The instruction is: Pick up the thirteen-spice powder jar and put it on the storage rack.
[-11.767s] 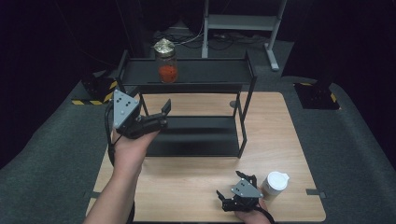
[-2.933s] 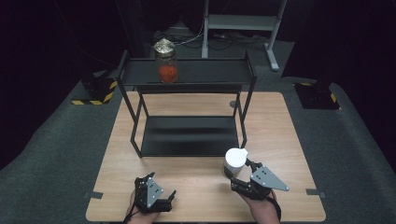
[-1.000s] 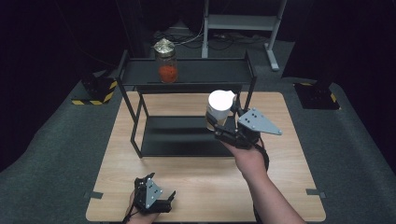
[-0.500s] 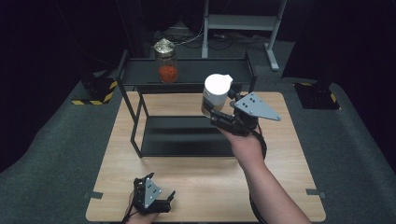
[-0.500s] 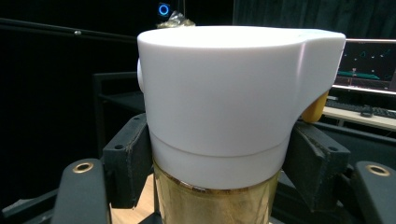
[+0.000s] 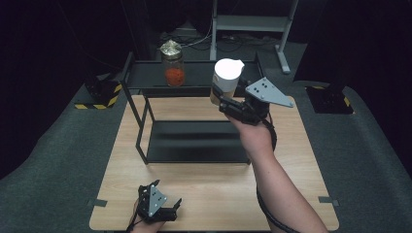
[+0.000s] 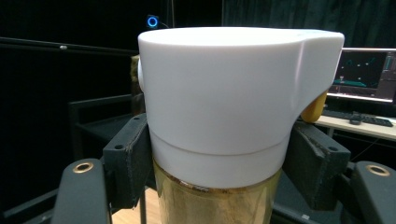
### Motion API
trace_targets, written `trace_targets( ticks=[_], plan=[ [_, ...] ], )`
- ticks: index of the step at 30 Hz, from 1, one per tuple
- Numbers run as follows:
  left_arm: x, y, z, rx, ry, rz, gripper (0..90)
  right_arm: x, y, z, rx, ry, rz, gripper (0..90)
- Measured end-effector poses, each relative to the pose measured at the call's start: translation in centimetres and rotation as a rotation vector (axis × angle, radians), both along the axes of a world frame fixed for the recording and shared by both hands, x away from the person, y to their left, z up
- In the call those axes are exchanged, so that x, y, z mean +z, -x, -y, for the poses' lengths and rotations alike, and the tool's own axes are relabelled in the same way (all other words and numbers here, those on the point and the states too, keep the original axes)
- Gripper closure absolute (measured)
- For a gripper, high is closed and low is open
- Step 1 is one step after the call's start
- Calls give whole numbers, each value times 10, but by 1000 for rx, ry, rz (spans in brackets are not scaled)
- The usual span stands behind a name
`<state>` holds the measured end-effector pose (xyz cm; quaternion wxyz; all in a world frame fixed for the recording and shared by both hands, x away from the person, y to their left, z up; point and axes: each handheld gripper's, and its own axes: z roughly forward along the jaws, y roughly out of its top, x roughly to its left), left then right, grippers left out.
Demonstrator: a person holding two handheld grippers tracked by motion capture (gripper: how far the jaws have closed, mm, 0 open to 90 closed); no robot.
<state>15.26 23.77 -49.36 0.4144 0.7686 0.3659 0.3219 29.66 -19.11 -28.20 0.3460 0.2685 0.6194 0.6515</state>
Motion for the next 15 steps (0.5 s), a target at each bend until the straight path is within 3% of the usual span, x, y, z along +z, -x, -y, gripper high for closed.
trace_targets(
  ticks=[15],
  plan=[
    [-1,1,-1,2,9,1,6,17,-16,-7,-35,-2,4,297]
  ],
)
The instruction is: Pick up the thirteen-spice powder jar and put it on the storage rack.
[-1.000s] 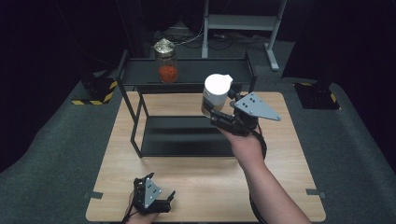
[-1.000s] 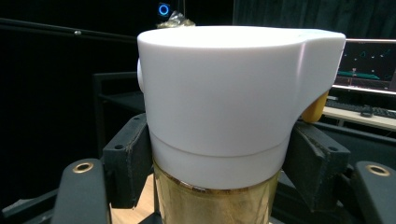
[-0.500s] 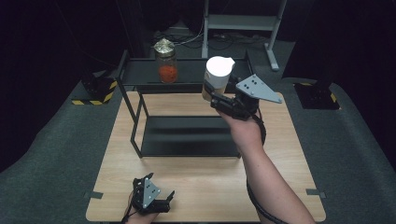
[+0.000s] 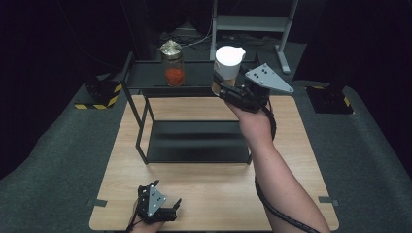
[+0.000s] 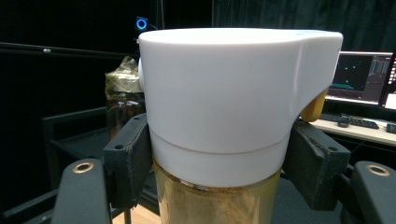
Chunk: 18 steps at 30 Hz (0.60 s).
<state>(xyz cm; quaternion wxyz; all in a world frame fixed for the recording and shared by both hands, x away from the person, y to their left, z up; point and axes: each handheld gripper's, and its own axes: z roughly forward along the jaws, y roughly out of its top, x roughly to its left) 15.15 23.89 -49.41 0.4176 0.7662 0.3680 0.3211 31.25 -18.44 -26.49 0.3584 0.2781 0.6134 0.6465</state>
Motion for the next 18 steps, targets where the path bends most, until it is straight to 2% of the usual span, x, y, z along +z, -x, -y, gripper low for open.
trace_targets(
  ticks=[14,18],
  plan=[
    [0,1,-1,-1,5,1,6,11,-17,-14,-42,26,9,297],
    [0,0,-2,0,10,-1,6,14,-23,-17,-57,25,0,297]
  ],
)
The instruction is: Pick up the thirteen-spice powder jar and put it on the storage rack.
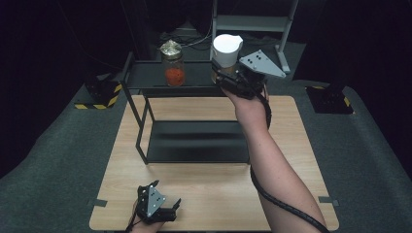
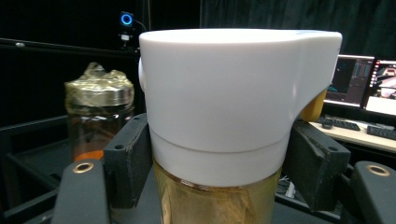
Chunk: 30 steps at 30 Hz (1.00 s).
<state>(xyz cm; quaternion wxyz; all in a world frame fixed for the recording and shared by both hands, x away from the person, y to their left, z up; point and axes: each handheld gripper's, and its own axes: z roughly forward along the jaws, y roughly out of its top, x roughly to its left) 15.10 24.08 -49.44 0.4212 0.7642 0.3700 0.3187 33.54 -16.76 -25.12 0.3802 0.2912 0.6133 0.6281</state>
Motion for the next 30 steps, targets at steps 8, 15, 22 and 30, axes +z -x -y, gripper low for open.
trace_targets(
  ticks=[8,15,22,30],
  plan=[
    [0,0,-1,-4,3,1,6,-1,-11,-5,-19,-1,-19,297],
    [0,0,-3,-3,10,-3,6,-2,-21,-3,-19,-18,-48,297],
    [0,0,-3,-3,10,-2,6,-3,-25,-3,-12,-26,-71,297],
    [0,1,-3,-2,13,-2,6,-3,-28,-4,-9,-40,-83,296]
  ],
)
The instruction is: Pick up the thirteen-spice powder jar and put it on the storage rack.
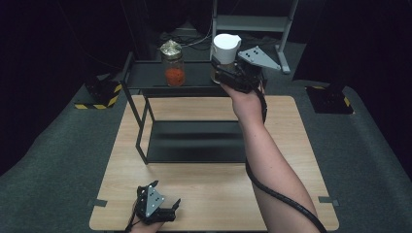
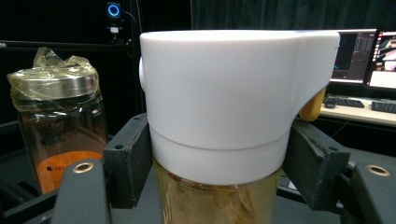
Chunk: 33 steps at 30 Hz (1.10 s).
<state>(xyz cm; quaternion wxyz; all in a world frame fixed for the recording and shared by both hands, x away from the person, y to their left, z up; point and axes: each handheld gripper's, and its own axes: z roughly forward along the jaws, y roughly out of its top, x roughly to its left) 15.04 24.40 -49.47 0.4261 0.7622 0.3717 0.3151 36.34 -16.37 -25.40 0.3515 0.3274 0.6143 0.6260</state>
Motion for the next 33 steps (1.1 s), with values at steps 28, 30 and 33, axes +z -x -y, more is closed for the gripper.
trace_targets(
  ticks=[28,30,33],
  plan=[
    [0,-1,-1,-5,4,-3,6,2,-7,-6,-14,-6,-17,291],
    [0,0,-2,-6,5,-2,6,3,-6,-6,-16,-7,-19,285],
    [0,0,-1,-6,2,0,6,2,-5,-6,-23,-25,-27,230]
  ],
)
